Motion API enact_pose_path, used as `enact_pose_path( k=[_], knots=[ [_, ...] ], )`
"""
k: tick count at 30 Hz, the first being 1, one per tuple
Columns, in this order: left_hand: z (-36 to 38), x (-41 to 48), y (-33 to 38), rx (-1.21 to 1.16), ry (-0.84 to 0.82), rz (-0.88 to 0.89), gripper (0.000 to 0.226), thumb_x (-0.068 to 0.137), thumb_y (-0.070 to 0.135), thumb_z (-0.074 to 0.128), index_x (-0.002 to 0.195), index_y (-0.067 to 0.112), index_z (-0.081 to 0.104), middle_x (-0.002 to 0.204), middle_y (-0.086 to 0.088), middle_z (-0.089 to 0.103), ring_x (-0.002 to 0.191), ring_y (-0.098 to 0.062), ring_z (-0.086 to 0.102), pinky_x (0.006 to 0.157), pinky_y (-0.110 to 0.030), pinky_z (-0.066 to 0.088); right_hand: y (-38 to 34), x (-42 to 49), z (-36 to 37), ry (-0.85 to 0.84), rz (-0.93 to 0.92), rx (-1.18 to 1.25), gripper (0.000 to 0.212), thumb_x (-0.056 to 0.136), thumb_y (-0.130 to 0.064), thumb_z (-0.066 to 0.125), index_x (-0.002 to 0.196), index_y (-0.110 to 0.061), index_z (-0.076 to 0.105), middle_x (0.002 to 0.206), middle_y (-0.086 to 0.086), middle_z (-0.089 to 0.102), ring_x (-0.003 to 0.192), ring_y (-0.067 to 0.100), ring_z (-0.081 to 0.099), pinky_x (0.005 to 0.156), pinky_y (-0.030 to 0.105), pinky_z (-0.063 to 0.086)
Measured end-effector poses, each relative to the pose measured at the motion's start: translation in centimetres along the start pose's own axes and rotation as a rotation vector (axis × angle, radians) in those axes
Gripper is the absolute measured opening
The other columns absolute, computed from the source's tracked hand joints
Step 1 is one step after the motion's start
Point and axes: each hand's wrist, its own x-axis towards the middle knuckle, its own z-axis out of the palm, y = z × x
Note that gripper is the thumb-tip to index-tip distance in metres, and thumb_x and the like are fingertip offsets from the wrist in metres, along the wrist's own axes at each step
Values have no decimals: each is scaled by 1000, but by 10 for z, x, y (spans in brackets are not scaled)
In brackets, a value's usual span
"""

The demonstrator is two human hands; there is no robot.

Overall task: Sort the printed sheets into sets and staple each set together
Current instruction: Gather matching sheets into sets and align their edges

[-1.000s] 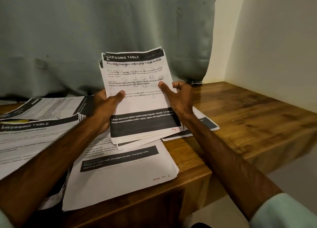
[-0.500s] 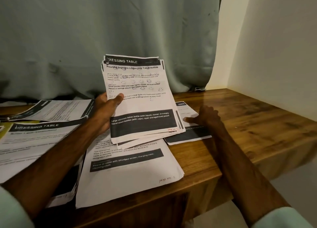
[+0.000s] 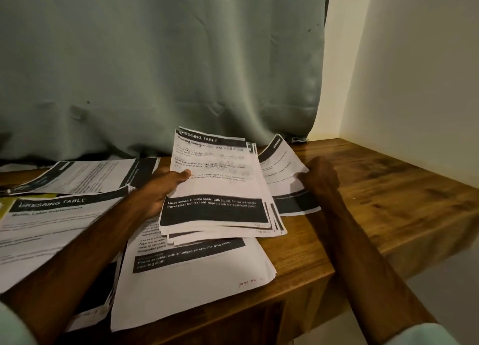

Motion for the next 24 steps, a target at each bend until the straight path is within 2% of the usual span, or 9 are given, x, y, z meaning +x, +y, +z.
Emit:
enact_pose_path(
  k=[3, 5, 7, 11, 16, 18, 20, 22, 24],
  knots=[
    [8, 3, -10, 255, 105, 142, 27, 105, 22, 57, 128, 11, 63, 110, -7, 71, 85, -23, 70, 70, -34, 55, 0, 1, 1, 65, 1, 22, 37, 91, -27, 77, 119, -6, 66, 128, 15, 66, 111, 35, 66, 80, 35, 49],
    [6, 9, -20, 498, 156, 352, 29, 104, 23, 57, 126, 7, 67, 117, -10, 72, 89, -20, 68, 75, -31, 54, -2, -3, 4, 98, 15, 48, 34, 93, -24, 75, 120, -6, 63, 128, 15, 65, 112, 35, 65, 80, 33, 46],
    [0, 9, -25, 703, 169, 537, 26, 103, 23, 60, 112, 3, 73, 112, -12, 74, 86, -17, 66, 74, -26, 52, -4, -8, 7, 103, 4, 63, 34, 96, -23, 71, 124, -7, 60, 128, 14, 63, 114, 34, 63, 81, 33, 44],
    [-4, 8, -34, 716, 163, 659, 22, 102, 23, 61, 96, 6, 74, 96, -7, 74, 76, -9, 65, 69, -29, 51, -8, -14, 10, 127, -40, 103, 28, 98, -21, 66, 122, -6, 60, 124, 15, 65, 111, 32, 64, 87, 37, 51],
    [1, 5, -33, 737, 231, 672, 21, 100, 22, 62, 112, 7, 71, 102, 2, 70, 76, 4, 60, 59, -8, 43, -12, -19, 9, 185, -57, 89, 26, 104, -23, 59, 120, -3, 61, 117, 14, 65, 107, 29, 63, 81, 29, 43],
    [3, 4, -30, 721, 295, 666, 21, 98, 19, 66, 113, 5, 71, 100, 3, 68, 72, 5, 58, 53, -9, 44, -11, -19, 9, 236, -85, 97, 27, 105, -26, 56, 118, -3, 63, 114, 14, 67, 103, 28, 64, 79, 28, 40],
    [3, 3, -28, 712, 353, 643, 18, 98, 17, 67, 111, 5, 70, 96, 4, 65, 68, 5, 57, 57, -10, 40, -10, -18, 9, 307, -131, 140, 26, 105, -25, 56, 114, -3, 66, 111, 15, 70, 98, 28, 66, 76, 28, 41],
    [0, 5, -30, 723, 349, 672, 13, 100, 19, 63, 98, 8, 70, 88, 2, 70, 64, -2, 59, 56, -18, 42, -8, -15, 8, 386, -197, 195, 22, 103, -23, 60, 110, -5, 68, 108, 14, 73, 92, 28, 70, 72, 28, 45],
    [-5, 11, -34, 732, 338, 680, 29, 105, 25, 55, 86, 7, 68, 72, -5, 67, 59, -13, 60, 57, -31, 47, -6, -13, 6, 459, -282, 281, 20, 100, -25, 66, 110, -8, 70, 107, 10, 75, 90, 26, 72, 73, 32, 55]
  ],
)
